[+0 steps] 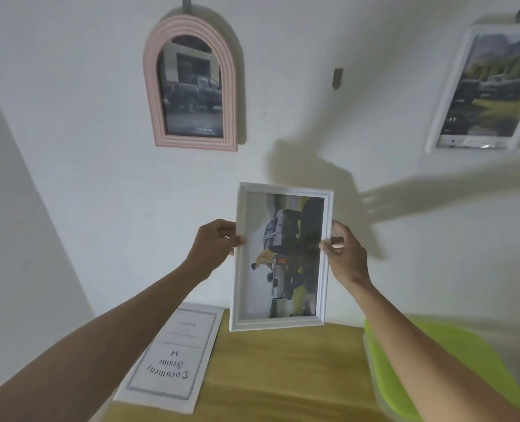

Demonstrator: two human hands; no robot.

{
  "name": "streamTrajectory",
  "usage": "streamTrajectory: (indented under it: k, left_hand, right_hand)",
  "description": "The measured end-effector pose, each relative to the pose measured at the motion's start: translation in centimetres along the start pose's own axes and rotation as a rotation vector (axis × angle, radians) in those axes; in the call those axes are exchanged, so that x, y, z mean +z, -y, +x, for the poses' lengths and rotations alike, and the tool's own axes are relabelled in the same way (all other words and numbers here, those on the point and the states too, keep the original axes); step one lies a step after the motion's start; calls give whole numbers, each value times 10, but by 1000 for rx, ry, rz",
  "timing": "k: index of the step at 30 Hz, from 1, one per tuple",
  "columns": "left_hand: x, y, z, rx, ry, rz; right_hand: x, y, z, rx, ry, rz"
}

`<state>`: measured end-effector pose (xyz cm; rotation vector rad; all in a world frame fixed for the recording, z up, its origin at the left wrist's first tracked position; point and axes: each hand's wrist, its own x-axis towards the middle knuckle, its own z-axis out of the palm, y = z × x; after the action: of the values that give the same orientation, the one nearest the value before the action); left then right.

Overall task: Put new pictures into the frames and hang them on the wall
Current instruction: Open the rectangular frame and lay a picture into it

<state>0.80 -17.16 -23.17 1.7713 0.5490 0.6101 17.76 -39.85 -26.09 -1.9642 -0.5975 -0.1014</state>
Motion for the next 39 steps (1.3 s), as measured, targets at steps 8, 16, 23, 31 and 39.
streamTrajectory:
  k: [8,16,23,31,39]
  left_hand:
    - [-18,85,-61,-101,30,81]
    - [3,94,-107,132,-19,253]
    - [16,115,-132,342,24,389]
    - [2,156,-117,310,-26,433]
    - [-37,220,-86,-284,272,477]
  right_hand:
    - [73,-33,-102,268,143,-126]
    - [107,60,-133,237,264,79]
    - [124,79,-132,265,124,-30]
    - [95,47,-134,379,206,261]
    - [75,-16,-138,556,399,393]
